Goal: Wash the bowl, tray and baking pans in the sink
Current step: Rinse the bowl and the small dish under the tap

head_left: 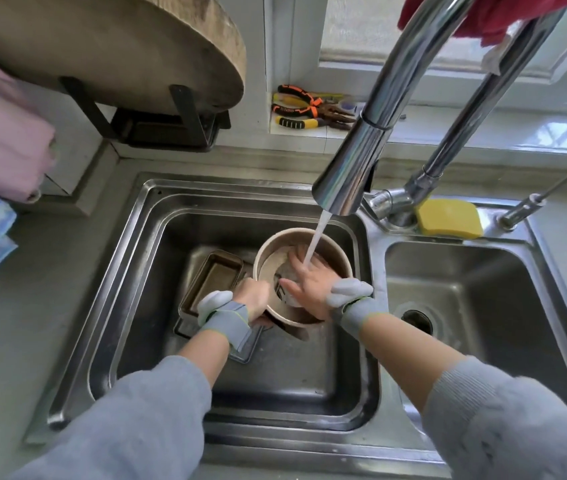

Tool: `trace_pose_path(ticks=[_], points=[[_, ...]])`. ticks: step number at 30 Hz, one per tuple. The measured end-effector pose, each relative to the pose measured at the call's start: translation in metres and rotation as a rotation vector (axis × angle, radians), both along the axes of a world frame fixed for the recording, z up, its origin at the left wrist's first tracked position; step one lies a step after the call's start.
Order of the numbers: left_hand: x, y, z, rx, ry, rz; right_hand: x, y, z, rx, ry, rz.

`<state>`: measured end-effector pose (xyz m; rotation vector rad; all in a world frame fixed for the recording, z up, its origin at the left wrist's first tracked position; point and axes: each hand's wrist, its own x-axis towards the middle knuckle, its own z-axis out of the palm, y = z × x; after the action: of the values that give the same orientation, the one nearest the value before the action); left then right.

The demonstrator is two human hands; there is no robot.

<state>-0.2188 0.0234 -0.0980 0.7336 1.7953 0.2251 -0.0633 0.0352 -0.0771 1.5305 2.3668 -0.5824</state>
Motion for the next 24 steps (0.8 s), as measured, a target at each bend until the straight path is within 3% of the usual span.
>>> trace_pose_path(ticks=[2, 4, 6, 10, 12, 15, 17, 21, 24], points=[[0.010, -0.006, 0.039, 0.038, 0.067, -0.025, 0.007, -0.001, 0.003, -0.016, -0.020, 0.070], [0.009, -0.004, 0.047, 0.080, 0.201, -0.040, 0.024, 0.004, 0.001, 0.357, -0.070, 0.259], [0.010, 0.000, 0.050, 0.112, 0.290, -0.078, 0.031, 0.008, -0.001, 0.494, -0.115, 0.280], [0.015, 0.001, 0.054, 0.206, 0.476, -0.222, 0.017, -0.012, 0.000, -0.098, 0.022, -0.057], [0.015, -0.003, 0.051, 0.270, 0.556, -0.288, 0.008, -0.021, 0.004, -0.301, 0.325, -0.393], [0.017, -0.016, 0.044, 0.334, 0.634, -0.415, -0.015, -0.019, 0.013, -0.649, 1.205, -1.126], [0.024, -0.026, 0.043, 0.347, 0.663, -0.485, -0.031, -0.014, 0.015, -0.718, 1.456, -1.386], [0.025, -0.043, 0.033, 0.414, 0.587, -0.581, -0.041, -0.009, 0.004, -0.579, 1.214, -1.516], [0.012, -0.050, 0.033, 0.397, 0.494, -0.467, -0.031, -0.007, 0.003, -0.487, 1.135, -1.500]])
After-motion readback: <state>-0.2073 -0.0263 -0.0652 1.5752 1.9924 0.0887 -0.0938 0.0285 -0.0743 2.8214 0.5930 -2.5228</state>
